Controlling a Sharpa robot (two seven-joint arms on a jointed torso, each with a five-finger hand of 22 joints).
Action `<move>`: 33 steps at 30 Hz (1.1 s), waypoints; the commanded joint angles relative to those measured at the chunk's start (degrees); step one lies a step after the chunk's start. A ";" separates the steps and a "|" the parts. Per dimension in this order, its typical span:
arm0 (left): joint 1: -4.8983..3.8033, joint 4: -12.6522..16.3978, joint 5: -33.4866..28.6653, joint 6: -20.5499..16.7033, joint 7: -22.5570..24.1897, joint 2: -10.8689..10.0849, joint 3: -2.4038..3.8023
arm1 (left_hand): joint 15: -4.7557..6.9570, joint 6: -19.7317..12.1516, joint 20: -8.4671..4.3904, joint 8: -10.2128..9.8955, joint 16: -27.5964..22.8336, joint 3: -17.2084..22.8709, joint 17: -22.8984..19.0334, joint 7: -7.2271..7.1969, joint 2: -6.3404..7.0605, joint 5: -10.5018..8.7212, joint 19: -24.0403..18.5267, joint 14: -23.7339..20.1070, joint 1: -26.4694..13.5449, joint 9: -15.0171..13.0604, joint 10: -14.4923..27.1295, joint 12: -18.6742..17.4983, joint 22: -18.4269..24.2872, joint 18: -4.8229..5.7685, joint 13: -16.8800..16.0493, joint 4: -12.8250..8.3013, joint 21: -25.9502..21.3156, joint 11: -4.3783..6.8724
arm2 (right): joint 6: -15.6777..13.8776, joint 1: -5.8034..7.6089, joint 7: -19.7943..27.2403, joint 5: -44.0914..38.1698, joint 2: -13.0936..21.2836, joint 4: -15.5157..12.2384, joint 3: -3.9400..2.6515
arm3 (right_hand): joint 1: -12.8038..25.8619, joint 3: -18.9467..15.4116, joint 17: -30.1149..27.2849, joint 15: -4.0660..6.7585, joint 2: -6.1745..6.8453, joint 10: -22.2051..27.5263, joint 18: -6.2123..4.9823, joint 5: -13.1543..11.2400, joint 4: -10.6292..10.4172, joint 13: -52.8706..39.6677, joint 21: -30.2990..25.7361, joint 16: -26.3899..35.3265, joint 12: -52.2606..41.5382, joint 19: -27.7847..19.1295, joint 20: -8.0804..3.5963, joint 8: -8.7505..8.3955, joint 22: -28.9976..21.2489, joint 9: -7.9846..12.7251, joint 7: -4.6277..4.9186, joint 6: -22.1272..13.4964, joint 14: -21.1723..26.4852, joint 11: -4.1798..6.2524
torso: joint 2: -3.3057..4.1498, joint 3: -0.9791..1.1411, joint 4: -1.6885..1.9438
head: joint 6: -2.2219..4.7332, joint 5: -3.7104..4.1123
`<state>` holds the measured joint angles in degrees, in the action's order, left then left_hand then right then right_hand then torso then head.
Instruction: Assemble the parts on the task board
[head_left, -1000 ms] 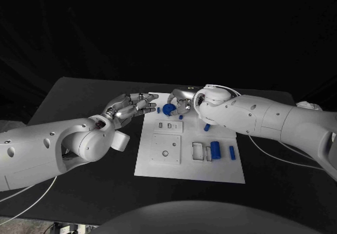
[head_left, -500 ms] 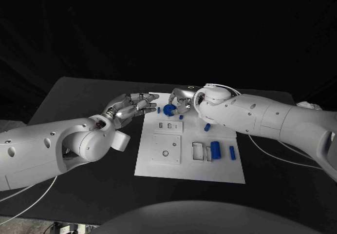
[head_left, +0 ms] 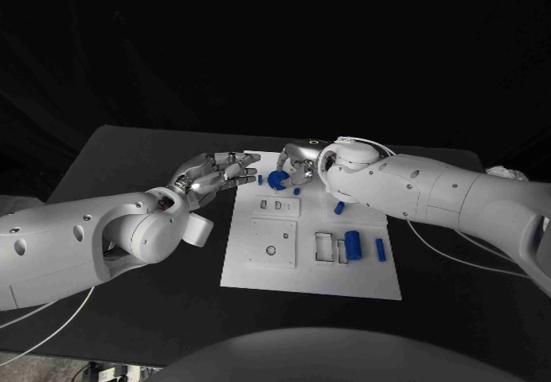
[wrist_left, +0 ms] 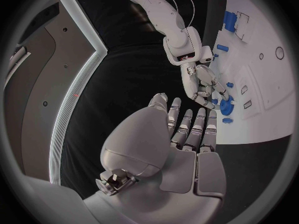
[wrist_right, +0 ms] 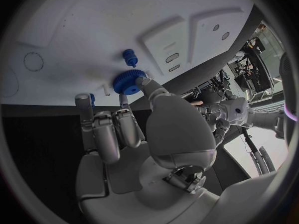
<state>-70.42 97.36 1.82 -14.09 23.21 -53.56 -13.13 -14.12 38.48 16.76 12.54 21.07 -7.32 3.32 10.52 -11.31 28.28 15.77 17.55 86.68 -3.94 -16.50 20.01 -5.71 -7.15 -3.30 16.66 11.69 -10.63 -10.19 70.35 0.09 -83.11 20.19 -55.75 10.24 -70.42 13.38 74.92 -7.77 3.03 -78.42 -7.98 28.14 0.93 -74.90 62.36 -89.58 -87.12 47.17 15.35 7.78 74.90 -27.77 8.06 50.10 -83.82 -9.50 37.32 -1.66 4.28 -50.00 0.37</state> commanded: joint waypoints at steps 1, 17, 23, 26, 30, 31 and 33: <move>-0.02 0.09 0.30 0.92 0.48 0.15 0.04 | 0.00 -0.15 -0.09 0.37 0.25 0.24 0.08 1.32 -0.04 0.26 0.25 0.32 0.74 0.02 -0.19 0.26 -0.03 0.88 -0.09 -0.01 0.30 -0.15 | 0.04 -0.18 -0.24 -0.32 0.08 0.05 0.12 | 0.20 0.28 14.17 0.42 -0.35 -0.31 -0.09 -0.36 0.02 -12.22 0.10 0.23 0.06 -0.11 0.00 0.58 4.20 -0.95 -0.13 0.51 -2.69 0.12 | 0.01 0.02 -0.01 | 0.00 0.03; -0.02 0.15 0.30 0.89 0.21 0.04 0.03 | 0.04 -0.16 -0.10 0.41 0.28 0.28 0.07 1.42 -0.03 0.26 0.23 0.29 0.73 0.03 -0.31 0.40 -0.03 0.87 -0.10 0.00 0.30 -0.27 | -5.45 0.14 1.69 1.99 1.08 -1.24 -0.05 | 0.46 0.36 14.77 0.71 -0.16 -2.63 0.28 1.40 -0.05 -12.74 2.16 -0.21 -0.56 2.81 -0.18 1.83 4.88 -4.04 -0.53 0.97 -5.01 0.51 | 0.02 0.01 0.01 | 0.00 -0.51; -0.02 0.08 0.30 0.97 0.11 0.06 0.03 | 0.04 -0.16 -0.10 0.41 0.28 0.28 0.07 1.42 -0.03 0.26 0.23 0.29 0.73 0.03 -0.31 0.40 -0.03 0.87 -0.10 0.00 0.30 -0.27 | -6.80 0.92 1.91 3.22 1.73 -2.25 -0.25 | 0.51 0.47 14.83 0.80 -0.03 -2.87 0.27 1.96 -0.07 -12.77 2.46 -0.25 -0.61 3.20 -0.32 1.91 4.93 -4.51 -0.54 1.00 -5.24 0.64 | 0.00 -0.01 0.01 | 0.00 -0.41; -0.02 0.01 0.30 1.08 0.05 0.12 0.03 | 0.04 -0.16 -0.10 0.41 0.28 0.28 0.07 1.42 -0.03 0.26 0.23 0.29 0.73 0.03 -0.31 0.40 -0.03 0.87 -0.10 0.00 0.30 -0.27 | -7.11 1.31 1.81 3.65 2.08 -2.76 -0.34 | 0.48 0.55 14.84 0.82 0.01 -2.89 0.24 2.18 -0.05 -12.76 2.52 -0.26 -0.61 3.28 -0.42 2.03 4.93 -4.75 -0.57 1.19 -5.29 0.69 | -0.04 -0.01 -0.01 | 0.00 -0.41; -0.02 -0.08 0.30 1.14 -0.02 0.14 0.03 | 0.04 -0.16 -0.10 0.41 0.28 0.28 0.07 1.42 -0.03 0.26 0.23 0.29 0.73 0.03 -0.31 0.40 -0.03 0.87 -0.10 0.00 0.30 -0.27 | -7.53 1.66 1.71 4.13 2.50 -3.38 -0.44 | 0.48 0.58 14.86 0.84 0.07 -3.00 0.26 2.25 -0.03 -12.79 2.67 -0.28 -0.64 3.50 -0.48 2.09 4.98 -4.87 -0.58 1.27 -5.37 0.72 | -0.01 0.02 -0.02 | 0.00 -0.47; -0.02 -0.10 0.30 1.15 -0.03 0.15 0.03 | 0.04 -0.16 -0.10 0.41 0.28 0.28 0.07 1.42 -0.03 0.26 0.23 0.29 0.73 0.03 -0.31 0.40 -0.03 0.87 -0.10 0.00 0.30 -0.27 | -7.59 1.72 1.66 4.19 2.58 -3.46 -0.46 | 0.48 0.58 14.86 0.84 0.07 -3.00 0.26 2.25 -0.03 -12.79 2.67 -0.28 -0.64 3.50 -0.48 2.09 4.98 -4.87 -0.58 1.27 -5.37 0.72 | -0.01 0.03 -0.03 | 0.00 -0.45; -0.02 -0.12 0.30 1.16 -0.05 0.15 0.03 | 0.04 -0.16 -0.10 0.41 0.28 0.28 0.07 1.42 -0.03 0.26 0.23 0.29 0.73 0.03 -0.31 0.40 -0.03 0.87 -0.10 0.00 0.30 -0.27 | -7.62 1.81 1.49 4.27 2.74 -3.55 -0.48 | 0.48 0.58 14.89 0.84 0.09 -3.04 0.27 2.27 -0.03 -12.80 2.74 -0.30 -0.65 3.60 -0.50 2.09 5.00 -4.90 -0.57 1.28 -5.49 0.73 | 0.00 0.03 0.00 | 0.00 -0.41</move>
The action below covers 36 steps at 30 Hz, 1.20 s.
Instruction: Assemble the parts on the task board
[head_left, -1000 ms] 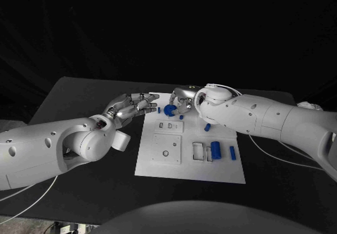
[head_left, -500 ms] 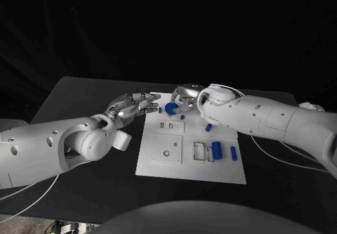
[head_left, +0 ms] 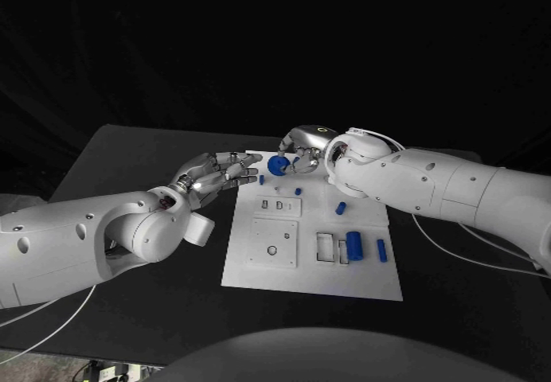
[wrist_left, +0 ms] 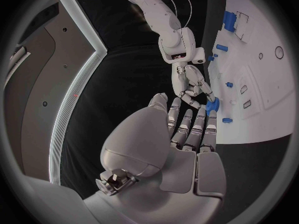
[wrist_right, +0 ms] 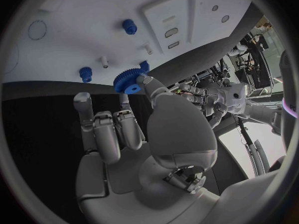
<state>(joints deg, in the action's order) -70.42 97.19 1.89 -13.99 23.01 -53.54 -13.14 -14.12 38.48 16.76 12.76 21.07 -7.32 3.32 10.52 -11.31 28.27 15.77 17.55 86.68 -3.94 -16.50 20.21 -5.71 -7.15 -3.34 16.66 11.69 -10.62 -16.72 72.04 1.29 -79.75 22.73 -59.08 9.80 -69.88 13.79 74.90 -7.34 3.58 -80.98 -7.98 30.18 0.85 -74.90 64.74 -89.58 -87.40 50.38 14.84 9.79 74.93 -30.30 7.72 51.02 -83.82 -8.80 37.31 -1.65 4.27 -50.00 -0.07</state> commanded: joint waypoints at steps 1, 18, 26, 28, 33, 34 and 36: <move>-0.02 0.03 0.23 1.08 0.13 0.13 0.04 | 0.04 -0.16 -0.10 0.20 0.28 0.28 0.08 1.42 -0.03 0.26 0.23 0.29 0.73 0.03 -0.31 0.20 -0.03 0.87 -0.06 0.00 0.30 -0.28 | -1.02 0.17 0.16 0.93 0.30 -0.23 -0.05 | -0.06 0.19 14.91 0.42 -0.42 -0.50 0.28 0.26 0.07 -12.80 0.42 -0.30 -0.37 0.48 -0.02 0.10 4.98 -2.42 -0.20 0.37 -5.52 0.06 | 0.01 0.02 0.01 | 0.00 0.02; 0.00 -0.27 0.23 1.16 0.00 0.43 0.04 | 0.07 -0.16 -0.10 0.25 0.36 0.32 0.08 1.48 -0.02 0.26 0.27 0.29 0.70 0.03 -0.35 0.27 -0.04 0.85 -0.06 0.02 0.35 -0.36 | 3.32 0.04 -2.25 -0.09 1.35 1.34 -0.05 | 0.04 0.38 14.56 0.52 -0.32 1.08 0.02 0.35 0.00 -12.35 -0.31 -0.07 0.07 -0.71 -0.28 -0.22 4.63 -2.61 0.05 -0.16 -4.23 0.17 | 0.00 0.05 -0.04 | 0.00 0.33; 0.02 -0.29 0.23 1.23 -0.07 0.52 0.04 | 0.07 -0.16 -0.10 0.26 0.38 0.33 0.08 1.49 -0.02 0.27 0.26 0.29 0.71 0.03 -0.36 0.28 -0.04 0.85 -0.06 0.01 0.35 -0.36 | 4.34 -0.38 -2.26 -0.10 0.80 2.02 -0.05 | 0.02 0.47 14.52 0.54 -0.40 1.11 0.03 0.33 -0.02 -12.34 -0.32 -0.05 0.09 -0.72 -0.31 -0.25 4.62 -2.65 0.01 -0.20 -4.09 0.16 | 0.01 0.00 0.08 | 0.00 0.29; 0.02 -0.28 0.23 1.24 -0.08 0.51 0.04 | 0.07 -0.17 -0.10 0.27 0.39 0.37 0.08 1.49 -0.02 0.31 0.26 0.28 0.76 0.03 -0.37 0.30 -0.04 0.84 -0.05 -0.02 0.35 -0.37 | 4.62 -0.47 -2.29 -0.10 0.71 2.09 -0.05 | 0.02 0.48 14.51 0.54 -0.41 1.12 0.03 0.32 -0.02 -12.33 -0.33 -0.04 0.09 -0.74 -0.31 -0.26 4.61 -2.66 0.00 -0.20 -4.07 0.16 | 0.00 -0.01 0.06 | 0.00 0.20; 0.02 -0.27 0.24 1.24 -0.14 0.49 0.04 | 0.07 -0.17 -0.10 0.27 0.39 0.38 0.08 1.49 -0.01 0.32 0.26 0.27 0.78 0.03 -0.37 0.31 -0.04 0.84 -0.05 -0.03 0.36 -0.37 | 5.46 -0.64 -2.52 -0.10 0.68 2.19 -0.05 | 0.03 0.52 14.43 0.55 -0.44 1.37 -0.01 0.29 -0.03 -12.27 -0.49 0.01 0.16 -0.99 -0.32 -0.29 4.54 -2.67 -0.01 -0.25 -3.79 0.15 | 0.01 -0.01 0.06 | 0.00 0.03; 0.02 -0.26 0.24 1.24 -0.16 0.49 0.04 | 0.07 -0.17 -0.10 0.27 0.39 0.38 0.08 1.49 -0.01 0.32 0.26 0.27 0.78 0.03 -0.37 0.31 -0.04 0.84 -0.05 -0.03 0.36 -0.37 | 5.63 -0.66 -2.58 -0.10 0.69 2.20 -0.05 | 0.03 0.52 14.43 0.55 -0.44 1.37 -0.01 0.29 -0.03 -12.27 -0.49 0.01 0.16 -0.99 -0.32 -0.29 4.54 -2.67 -0.01 -0.25 -3.79 0.15 | 0.01 -0.01 0.05 | 0.00 0.00; 0.02 -0.26 0.24 1.25 -0.19 0.49 0.04 | 0.07 -0.17 -0.10 0.27 0.39 0.38 0.08 1.49 -0.01 0.32 0.26 0.27 0.78 0.03 -0.37 0.31 -0.04 0.84 -0.05 -0.03 0.36 -0.37 | 5.86 -0.69 -2.68 -0.10 0.74 2.19 -0.05 | 0.08 0.55 14.42 0.57 -0.45 1.48 -0.02 0.26 -0.07 -12.23 -0.58 0.01 0.20 -1.11 -0.33 -0.35 4.51 -2.69 0.01 -0.35 -3.76 0.15 | -0.01 -0.01 0.03 | 0.00 -0.05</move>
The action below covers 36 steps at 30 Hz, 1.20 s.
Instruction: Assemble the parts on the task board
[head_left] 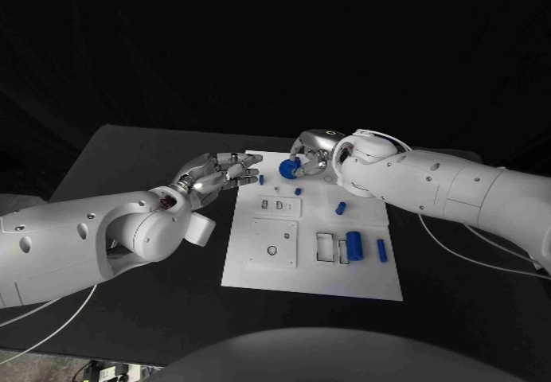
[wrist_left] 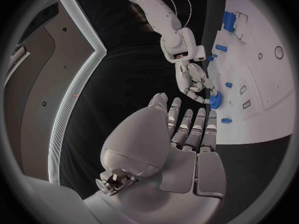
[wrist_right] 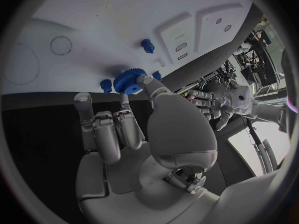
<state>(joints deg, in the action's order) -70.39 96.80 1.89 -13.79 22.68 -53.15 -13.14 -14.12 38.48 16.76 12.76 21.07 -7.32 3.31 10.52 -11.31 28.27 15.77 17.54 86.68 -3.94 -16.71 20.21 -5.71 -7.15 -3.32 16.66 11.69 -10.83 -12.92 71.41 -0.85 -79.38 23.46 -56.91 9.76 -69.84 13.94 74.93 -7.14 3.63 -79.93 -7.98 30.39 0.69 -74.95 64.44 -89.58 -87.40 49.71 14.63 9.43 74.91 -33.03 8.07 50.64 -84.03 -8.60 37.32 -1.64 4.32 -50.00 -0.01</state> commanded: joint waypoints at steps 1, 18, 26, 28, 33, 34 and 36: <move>-0.01 0.12 0.23 1.06 0.12 0.11 0.03 | 0.07 -0.17 -0.10 0.27 0.39 0.39 0.08 1.49 -0.01 0.32 0.26 0.27 0.78 0.03 -0.16 0.31 -0.04 0.84 -0.07 -0.03 0.36 -0.17 | 2.15 -0.07 -0.60 -0.48 0.03 0.00 -0.02 | 0.03 0.40 14.40 0.36 -0.49 0.42 -0.02 0.05 0.09 -12.19 -0.28 0.01 0.20 -0.45 -0.12 0.01 4.53 0.04 -0.34 0.03 -3.55 -0.05 | -0.01 -0.02 -0.03 | 0.00 -0.13; 0.01 0.08 0.23 1.02 -0.41 0.11 0.03 | 0.07 -0.19 -0.10 0.29 0.43 0.45 0.08 1.49 0.00 0.38 0.26 0.27 0.86 0.03 -0.16 0.33 -0.04 0.83 -0.07 -0.07 0.37 -0.18 | 2.70 -0.30 -1.32 -0.62 1.24 -0.92 0.00 | 0.23 0.68 14.28 0.39 -0.47 1.02 -0.05 0.09 -0.03 -12.01 -0.53 0.10 0.40 -0.81 -0.24 -0.55 4.42 0.08 -0.08 -0.73 -3.15 -0.03 | 0.02 0.00 -0.07 | 0.00 -0.08; 0.05 0.03 0.23 1.01 -0.50 0.22 0.03 | 0.07 -0.19 -0.10 0.29 0.43 0.45 0.08 1.49 0.00 0.38 0.26 0.27 0.86 0.03 -0.16 0.33 -0.04 0.83 -0.07 -0.07 0.37 -0.18 | 3.32 -0.38 -1.28 -0.62 1.38 -1.18 0.01 | 1.12 0.98 14.12 -0.47 0.26 2.65 -0.01 -7.41 -0.58 -11.53 -1.27 0.22 0.92 -1.65 -0.29 -5.90 4.22 5.89 1.45 -9.08 -2.57 -1.10 | 0.00 -0.01 -0.04 | 0.00 0.08; 0.05 0.03 0.23 0.99 -0.51 0.22 0.03 | 0.07 -0.19 -0.10 0.29 0.43 0.45 0.08 1.49 0.00 0.38 0.26 0.27 0.86 0.03 -0.16 0.33 -0.04 0.83 -0.07 -0.07 0.37 -0.18 | 3.29 -0.39 -1.20 -0.62 1.40 -1.20 0.01 | 1.23 0.33 14.09 -0.72 0.18 2.94 -0.02 -10.80 -0.77 -11.47 -1.44 0.24 0.98 -1.81 -0.18 -5.90 4.18 7.53 0.74 -11.71 -2.46 -1.37 | 0.00 -0.01 -0.03 | 0.00 0.07; 0.07 0.00 0.23 1.01 -0.53 0.24 0.03 | 0.07 -0.20 -0.10 0.29 0.44 0.46 0.09 1.49 0.00 0.39 0.27 0.28 0.88 0.04 -0.16 0.33 -0.04 0.83 -0.06 -0.08 0.37 -0.18 | 2.97 -0.45 -0.77 -0.56 1.50 -1.34 0.01 | 1.33 -2.43 14.04 -1.37 -0.24 3.37 -0.06 -17.14 -1.64 -11.43 -1.87 0.28 0.99 -1.97 0.28 -6.10 4.13 13.43 -0.15 -18.02 -2.24 -2.04 | 0.00 0.01 -0.02 | 0.00 0.01; 0.07 -0.01 0.23 1.02 -0.53 0.25 0.03 | 0.06 -0.22 -0.09 0.32 0.52 0.54 0.09 1.52 0.02 0.44 0.28 0.30 0.96 0.04 -0.13 0.34 -0.05 0.83 -0.05 -0.09 0.40 -0.20 | 2.88 -0.46 -0.70 -0.54 1.52 -1.37 0.01 | 1.32 -2.88 14.03 -1.44 -0.34 3.42 -0.07 -18.25 -1.84 -11.43 -1.92 0.29 0.99 -1.98 0.34 -6.11 4.13 14.26 -0.27 -18.78 -2.20 -2.12 | 0.01 0.00 -0.03 | 0.00 -0.01; 0.07 -0.03 0.23 1.03 -0.54 0.26 0.03 | 0.06 -0.22 -0.09 0.32 0.52 0.54 0.09 1.52 0.02 0.44 0.28 0.30 0.96 0.04 -0.13 0.34 -0.05 0.83 -0.05 -0.09 0.40 -0.20 | 2.63 -0.48 -0.48 -0.50 1.58 -1.44 0.01 | 1.30 -3.33 14.01 -1.50 -0.36 3.50 -0.08 -19.20 -2.01 -11.42 -1.97 0.30 1.00 -1.99 0.40 -6.17 4.13 15.11 -0.32 -19.69 -2.14 -2.19 | 0.01 0.00 -0.04 | 0.00 -0.03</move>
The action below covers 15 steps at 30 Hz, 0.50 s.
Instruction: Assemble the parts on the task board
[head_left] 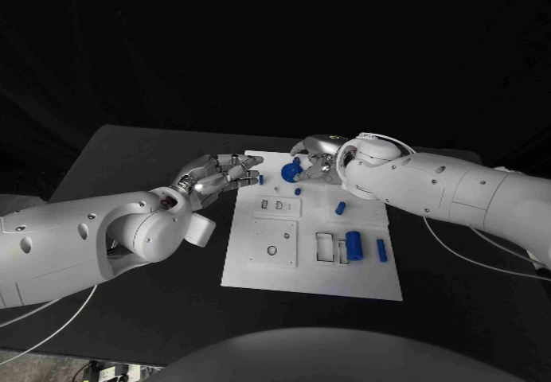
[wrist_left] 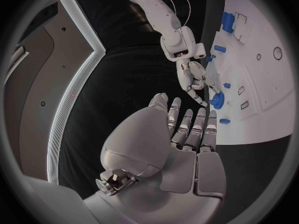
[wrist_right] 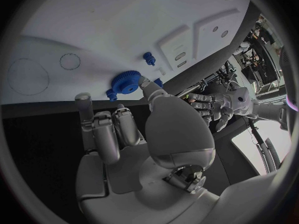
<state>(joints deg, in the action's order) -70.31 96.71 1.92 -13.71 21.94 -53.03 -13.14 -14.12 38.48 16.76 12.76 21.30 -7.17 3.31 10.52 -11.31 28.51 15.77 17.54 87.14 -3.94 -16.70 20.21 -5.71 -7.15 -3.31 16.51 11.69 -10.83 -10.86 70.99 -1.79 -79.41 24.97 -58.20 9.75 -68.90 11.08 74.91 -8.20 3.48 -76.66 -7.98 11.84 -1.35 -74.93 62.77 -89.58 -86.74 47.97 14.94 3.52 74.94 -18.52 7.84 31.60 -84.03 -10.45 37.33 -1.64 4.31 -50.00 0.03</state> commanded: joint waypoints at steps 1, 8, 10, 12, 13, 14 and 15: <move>0.00 0.05 0.21 0.94 0.19 0.15 0.04 | 0.05 -0.22 -0.09 0.32 0.29 0.39 0.09 1.52 0.01 0.20 0.28 0.30 0.51 0.04 -0.14 0.34 -0.05 0.83 -0.06 0.06 0.40 -0.21 | 0.39 -0.07 0.56 -0.42 0.11 -0.20 0.02 | 0.37 -0.55 14.04 -0.46 -0.22 0.19 -0.08 -0.80 -0.01 -11.45 -0.31 0.30 0.32 -0.26 0.09 -0.23 4.10 0.59 -0.14 -0.51 -2.16 -0.35 | 0.00 0.00 -0.03 | 0.00 -0.05; 0.04 -0.03 0.21 0.96 0.27 0.15 0.03 | 0.05 -0.22 -0.09 0.32 0.29 0.39 0.09 1.52 0.01 0.20 0.28 0.30 0.51 0.04 -0.14 0.34 -0.05 0.83 -0.06 0.06 0.40 -0.21 | -4.37 -0.09 3.78 1.48 1.33 -1.11 0.03 | -0.85 -1.17 14.52 -0.40 -1.36 -2.40 0.23 4.06 0.06 -12.10 1.15 -0.04 -0.44 2.14 0.22 1.52 4.66 -0.47 -0.01 6.84 -3.93 -0.27 | -0.05 0.00 -0.09 | 0.00 0.00; 0.06 -0.03 0.21 0.95 0.32 0.09 0.03 | 0.05 -0.24 -0.09 0.32 0.34 0.42 0.10 1.54 0.01 0.22 0.28 0.32 0.53 0.04 -0.13 0.35 -0.05 0.82 -0.05 0.06 0.41 -0.23 | -6.40 -0.06 5.21 2.30 2.29 -1.86 0.03 | -0.97 -1.06 14.49 -0.15 -1.82 -2.97 0.39 6.68 -0.11 -12.17 2.05 -0.03 -0.58 3.55 0.15 2.45 4.95 -0.72 -0.13 9.50 -3.87 0.00 | -0.08 0.00 -0.09 | 0.00 -0.12; 0.08 -0.01 0.21 0.92 0.35 -0.01 0.03 | 0.05 -0.24 -0.09 0.32 0.34 0.42 0.10 1.54 0.01 0.22 0.28 0.32 0.53 0.04 -0.13 0.35 -0.05 0.82 -0.05 0.06 0.41 -0.23 | -8.43 0.03 6.67 3.15 3.83 -3.14 0.04 | -1.06 -0.76 13.75 0.41 -2.09 -1.89 0.59 8.01 -0.40 -11.58 3.18 0.42 -0.13 5.59 -0.12 3.10 5.29 -0.96 -0.01 11.94 -1.69 0.60 | -0.10 0.00 -0.11 | 0.00 -0.31; 0.09 -0.01 0.21 0.90 0.35 -0.06 0.03 | 0.05 -0.24 -0.09 0.32 0.34 0.42 0.10 1.54 0.01 0.22 0.28 0.32 0.53 0.04 -0.13 0.35 -0.05 0.82 -0.05 0.06 0.41 -0.23 | -9.38 0.12 7.34 3.61 4.80 -3.95 0.04 | -1.02 -0.57 13.55 0.88 -2.11 -2.04 0.83 8.17 -0.69 -11.36 4.22 0.53 0.01 7.46 -0.43 3.25 5.64 -1.01 -0.14 12.96 -1.39 1.10 | -0.09 0.01 -0.12 | 0.00 -0.36; 0.10 0.00 0.21 0.89 0.35 -0.12 0.03 | 0.05 -0.24 -0.09 0.32 0.34 0.42 0.10 1.54 0.01 0.22 0.28 0.32 0.53 0.04 -0.13 0.35 -0.05 0.82 -0.05 0.06 0.41 -0.23 | -10.29 0.24 7.93 4.13 5.90 -4.86 0.05 | -0.82 -0.36 13.44 1.54 -1.98 -2.24 1.10 8.05 -1.25 -11.01 5.50 0.59 0.27 9.85 -1.15 3.27 6.07 -0.99 -0.12 14.11 -1.56 1.91 | -0.12 0.01 -0.15 | 0.00 -0.38; 0.11 0.00 0.21 0.88 0.34 -0.18 0.03 | 0.05 -0.24 -0.09 0.32 0.34 0.42 0.10 1.54 0.01 0.22 0.28 0.32 0.53 0.04 -0.13 0.35 -0.05 0.82 -0.05 0.06 0.41 -0.23 | -11.09 0.40 8.40 4.62 7.12 -5.87 0.06 | -0.83 -0.07 13.25 2.35 -1.84 -2.16 1.44 7.37 -1.75 -10.51 6.74 0.70 0.67 12.25 -2.05 3.21 6.51 -0.93 -0.04 15.19 -1.57 2.74 | -0.11 0.01 -0.13 | 0.00 -0.35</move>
<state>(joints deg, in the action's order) -70.20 96.59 1.92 -13.68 21.88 -53.21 -13.15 -14.12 38.48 16.76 12.76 21.30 -7.17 3.31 10.52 -11.31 28.51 15.77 17.54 87.13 -3.94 -16.70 20.21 -5.71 -7.15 -3.31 16.51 11.92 -10.83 -16.68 71.17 2.46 -77.36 31.09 -63.11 9.80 -69.74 10.87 74.91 -6.42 1.74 -78.84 -7.36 19.59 -2.65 -74.92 68.69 -89.18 -86.34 58.64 13.42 6.63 74.93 -19.49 7.77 46.03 -83.98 -8.28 37.25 -1.63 4.21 -50.00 -0.25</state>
